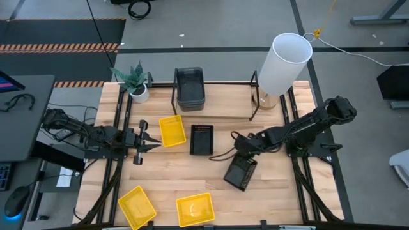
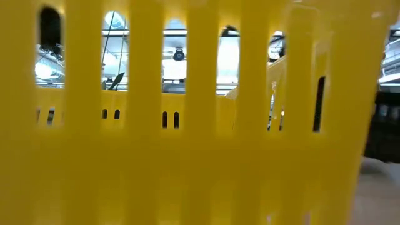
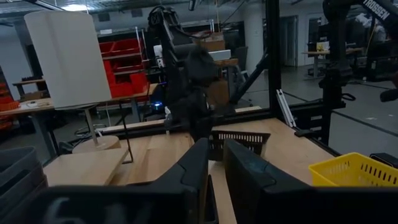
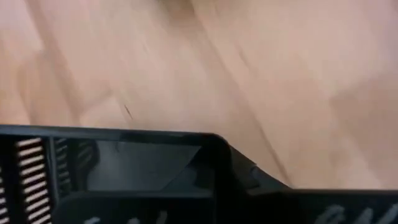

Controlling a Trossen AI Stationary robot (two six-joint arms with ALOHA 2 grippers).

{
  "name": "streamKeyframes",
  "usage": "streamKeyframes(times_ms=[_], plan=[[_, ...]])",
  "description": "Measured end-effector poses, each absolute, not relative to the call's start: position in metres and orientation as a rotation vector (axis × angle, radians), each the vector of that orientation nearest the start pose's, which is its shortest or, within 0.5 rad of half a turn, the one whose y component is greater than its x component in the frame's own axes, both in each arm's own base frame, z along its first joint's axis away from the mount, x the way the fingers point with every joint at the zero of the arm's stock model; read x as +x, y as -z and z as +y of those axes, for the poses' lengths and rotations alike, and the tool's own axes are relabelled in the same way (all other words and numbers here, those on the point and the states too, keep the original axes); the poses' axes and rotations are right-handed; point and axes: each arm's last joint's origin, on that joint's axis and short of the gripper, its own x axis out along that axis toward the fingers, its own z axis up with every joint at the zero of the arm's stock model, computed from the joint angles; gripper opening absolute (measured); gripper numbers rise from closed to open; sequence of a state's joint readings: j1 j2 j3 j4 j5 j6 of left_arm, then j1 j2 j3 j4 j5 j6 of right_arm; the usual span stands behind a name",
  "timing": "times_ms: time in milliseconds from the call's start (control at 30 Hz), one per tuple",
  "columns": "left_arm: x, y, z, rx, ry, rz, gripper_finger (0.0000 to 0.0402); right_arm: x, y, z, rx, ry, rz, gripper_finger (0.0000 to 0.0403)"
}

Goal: Stack baskets on shelf by color
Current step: Stack the bottom black bin on the stacked black bins

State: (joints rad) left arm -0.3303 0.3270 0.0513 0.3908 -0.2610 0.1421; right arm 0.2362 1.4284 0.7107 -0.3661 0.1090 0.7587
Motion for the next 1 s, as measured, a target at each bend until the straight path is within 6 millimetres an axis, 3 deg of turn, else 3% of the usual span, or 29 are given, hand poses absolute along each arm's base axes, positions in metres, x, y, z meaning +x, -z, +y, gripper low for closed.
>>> streamKeyframes(times_ms=[567, 667, 1000], plan=[[0.113, -0.190, -0.031, 0.109, 0.061, -0.115, 0.0058, 0.317, -0.272, -0.005, 0.257, 0.325, 0.668, 0.0004], [0.113, -0.190, -0.031, 0.108, 0.061, -0.116, 0.0056, 0.335, -0.280, -0.014, 0.182, 0.318, 0.662, 0.0004], [0.113, -0.190, -0.031, 0.109, 0.061, -0.112, 0.0066, 0.398, -0.274, -0.045, -0.038, 0.229, 0.807, 0.0005]])
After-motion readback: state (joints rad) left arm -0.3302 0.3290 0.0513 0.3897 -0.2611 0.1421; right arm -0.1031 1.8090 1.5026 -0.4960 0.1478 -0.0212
